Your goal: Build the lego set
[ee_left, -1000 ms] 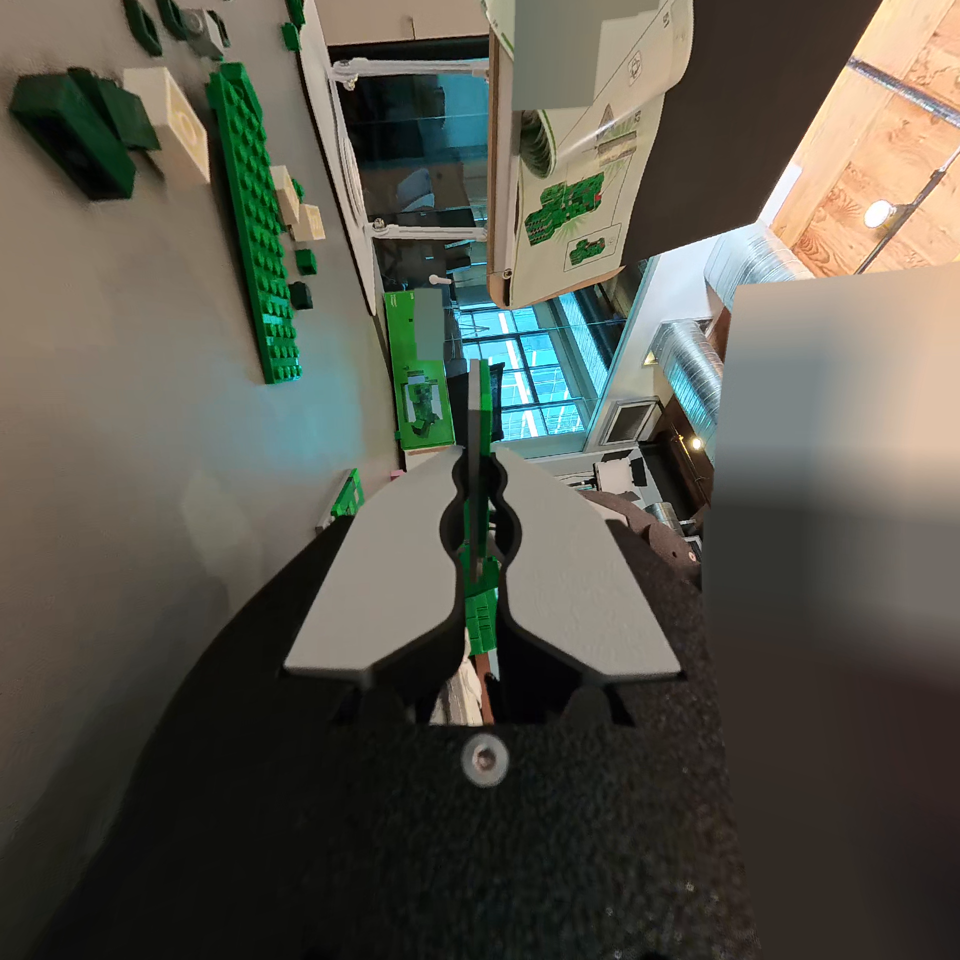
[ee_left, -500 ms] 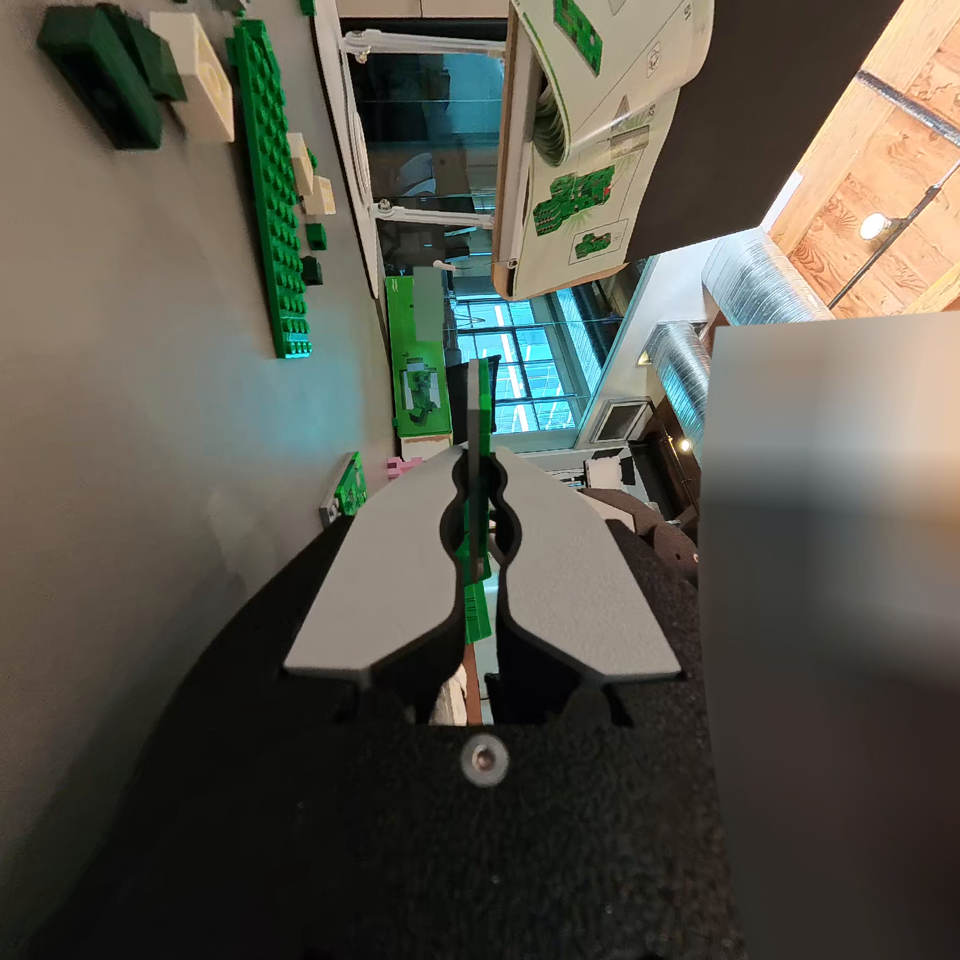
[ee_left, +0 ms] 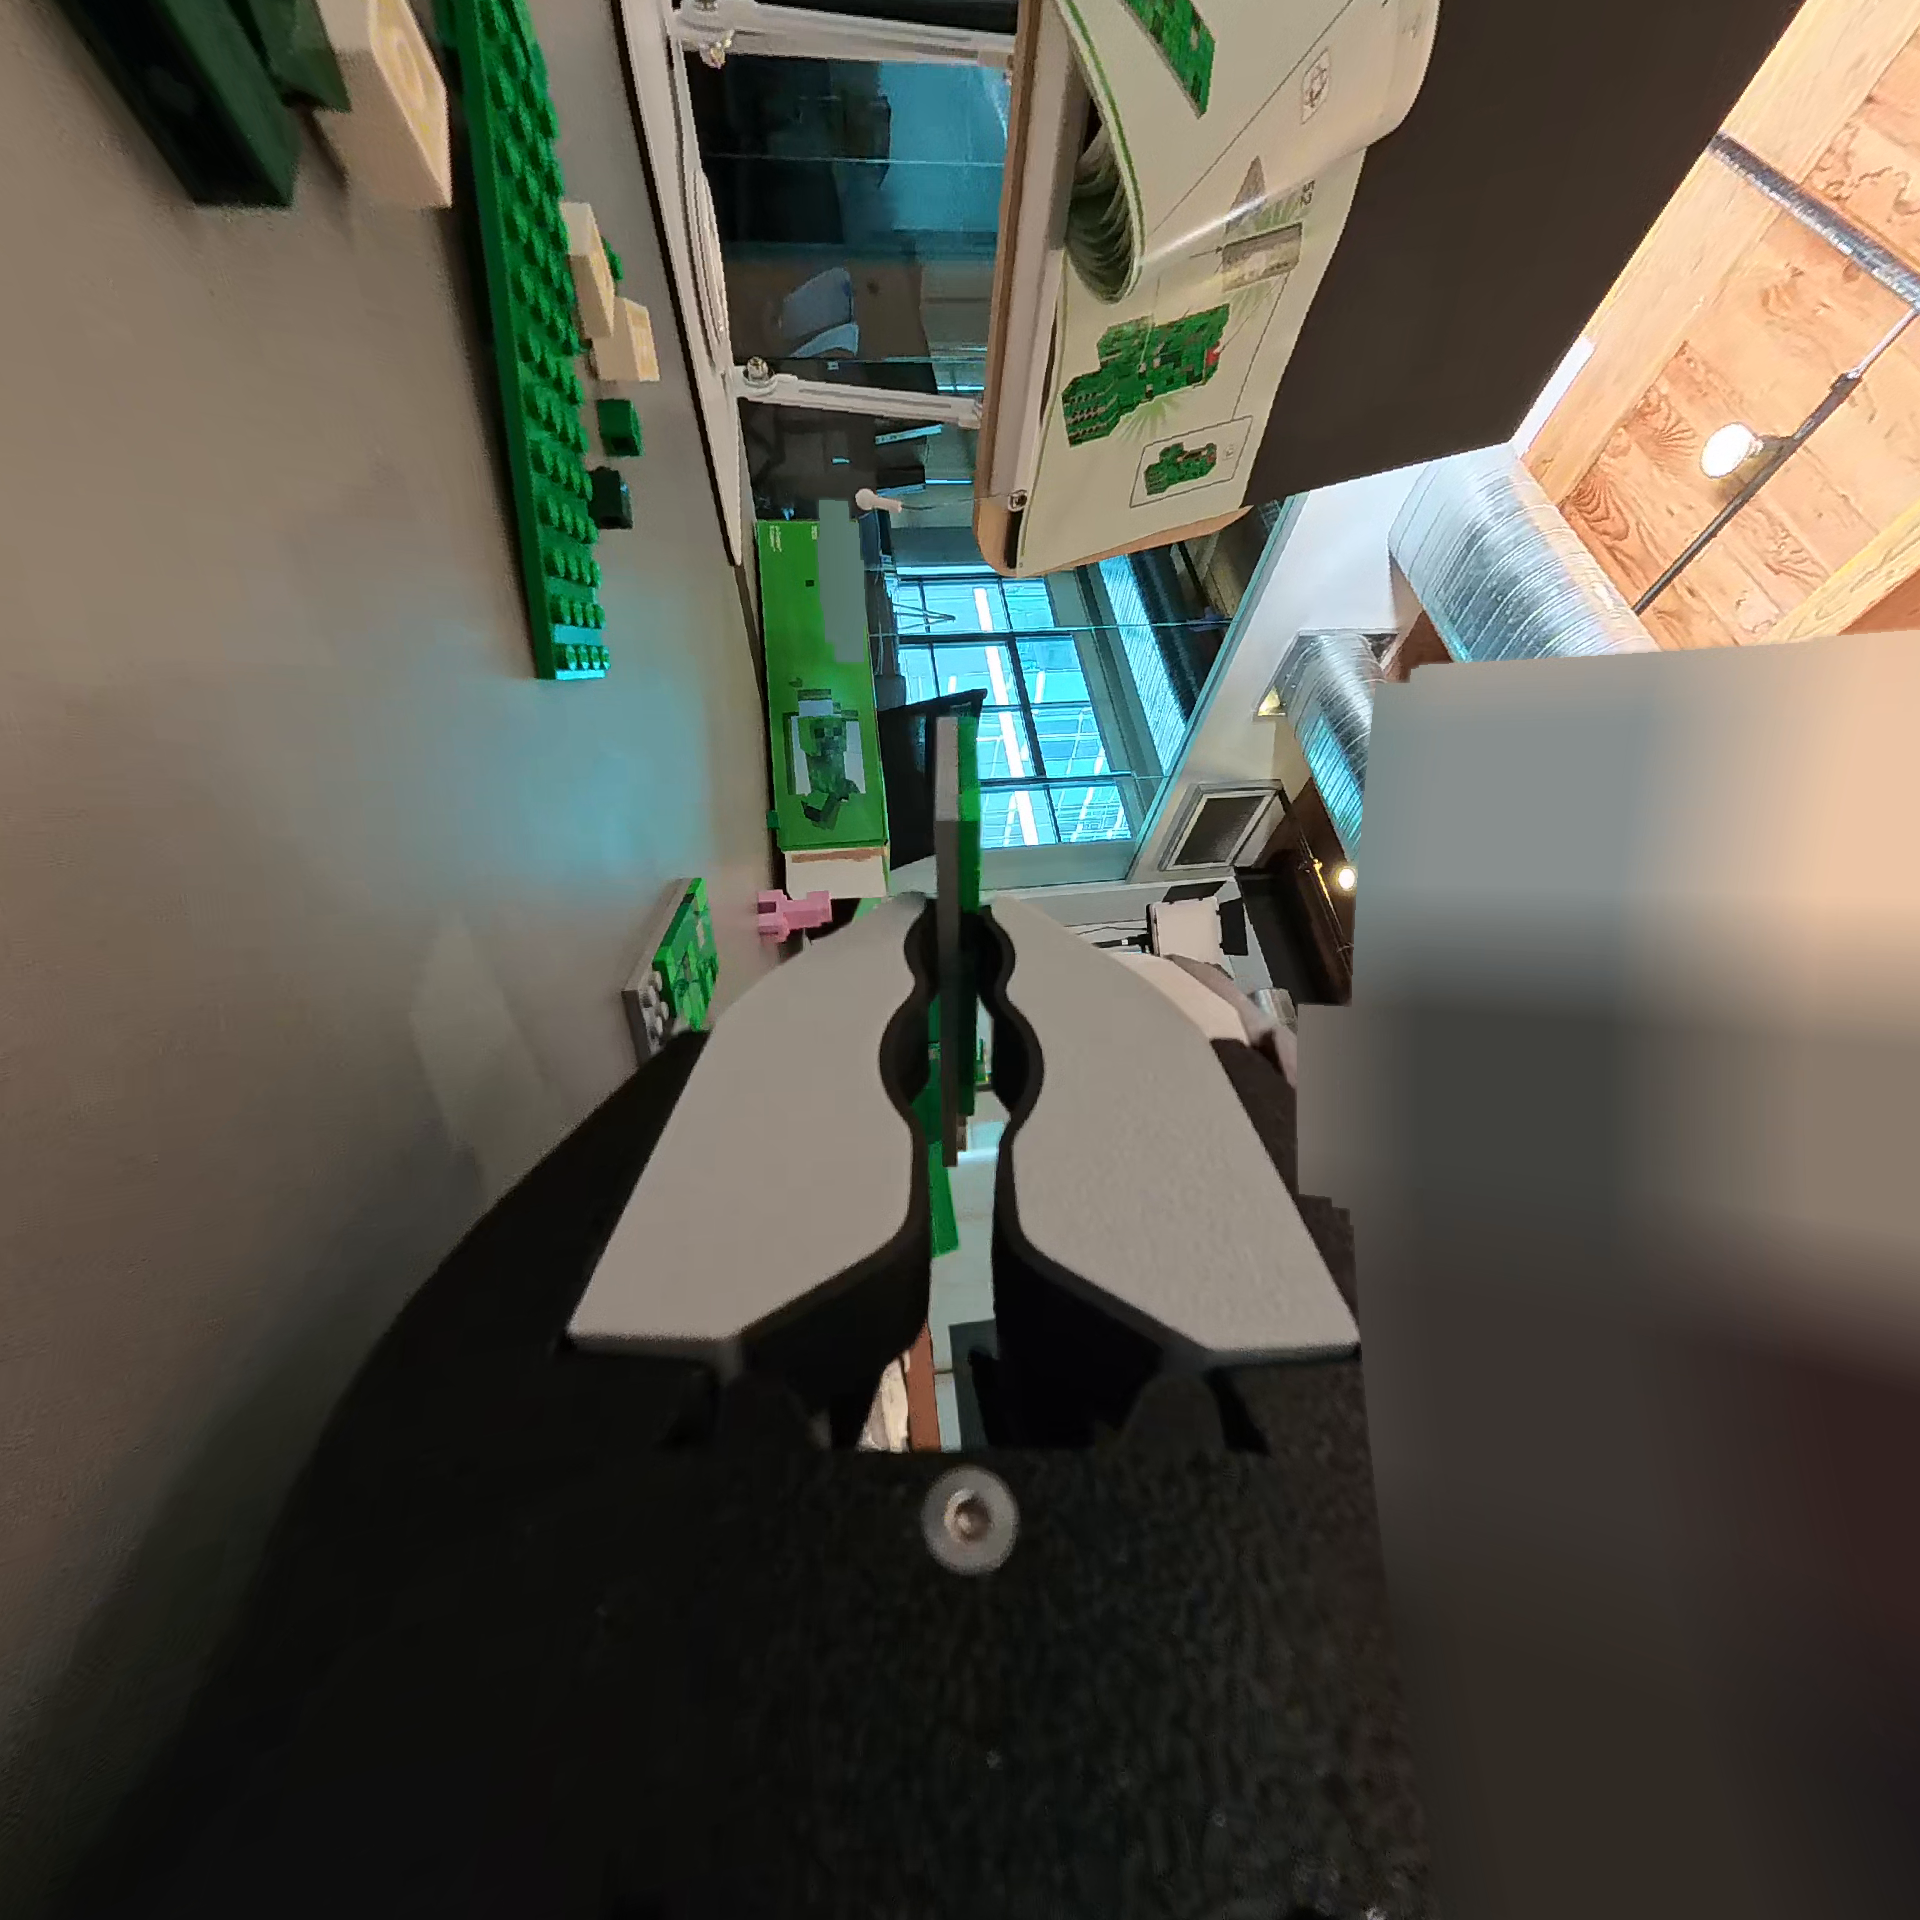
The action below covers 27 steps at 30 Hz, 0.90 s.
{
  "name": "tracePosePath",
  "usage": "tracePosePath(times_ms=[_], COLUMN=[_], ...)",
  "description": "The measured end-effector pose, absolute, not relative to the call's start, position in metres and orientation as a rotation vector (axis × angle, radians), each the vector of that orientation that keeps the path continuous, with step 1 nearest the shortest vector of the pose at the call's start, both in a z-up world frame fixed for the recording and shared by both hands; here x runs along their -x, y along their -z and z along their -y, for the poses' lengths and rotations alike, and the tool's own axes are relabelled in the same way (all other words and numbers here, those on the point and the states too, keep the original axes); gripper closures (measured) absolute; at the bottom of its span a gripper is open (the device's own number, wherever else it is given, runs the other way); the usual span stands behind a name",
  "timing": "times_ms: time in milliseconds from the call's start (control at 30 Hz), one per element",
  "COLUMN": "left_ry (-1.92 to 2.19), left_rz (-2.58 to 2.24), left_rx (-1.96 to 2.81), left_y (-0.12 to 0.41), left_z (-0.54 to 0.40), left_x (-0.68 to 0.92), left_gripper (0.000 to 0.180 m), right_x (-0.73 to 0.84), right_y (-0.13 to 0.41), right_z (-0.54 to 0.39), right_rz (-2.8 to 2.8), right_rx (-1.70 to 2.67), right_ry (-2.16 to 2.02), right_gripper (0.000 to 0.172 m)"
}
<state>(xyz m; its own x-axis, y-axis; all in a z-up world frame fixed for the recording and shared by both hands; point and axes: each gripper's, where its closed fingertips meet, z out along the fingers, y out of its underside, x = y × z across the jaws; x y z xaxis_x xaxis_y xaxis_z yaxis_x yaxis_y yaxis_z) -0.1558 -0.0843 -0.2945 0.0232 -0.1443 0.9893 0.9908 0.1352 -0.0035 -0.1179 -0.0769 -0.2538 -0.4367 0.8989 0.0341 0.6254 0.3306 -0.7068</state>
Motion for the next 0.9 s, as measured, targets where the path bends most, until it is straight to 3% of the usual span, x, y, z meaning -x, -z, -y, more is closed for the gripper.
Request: tracePosePath(times_ms=[167, 300, 667, 900], left_ry=[1.261, 1.305, 1.305, 1.311], left_rz=[1.122, 1.109, 1.095, 1.088], left_rx=[1.01, 1.008, 1.023, 1.011], left_y=[0.29, 0.288, 0.288, 0.286], left_z=[0.083, 0.08, 0.079, 0.08], left_x=[0.144, 0.138, 0.136, 0.136], left_gripper=[0.175, 0.174, 0.175, 0.175], right_x=[0.11, 0.104, 0.105, 0.104], right_y=[0.238, 0.248, 0.259, 0.257], right_z=[0.077, 0.08, 0.093, 0.094], right_rz=[1.892, 1.701, 1.542, 1.523], right_rx=[1.852, 2.127, 2.217, 2.203], right_ry=[-1.693, -2.02, -2.193, -2.171], right_gripper=[0.143, 0.144, 0.163, 0.164])
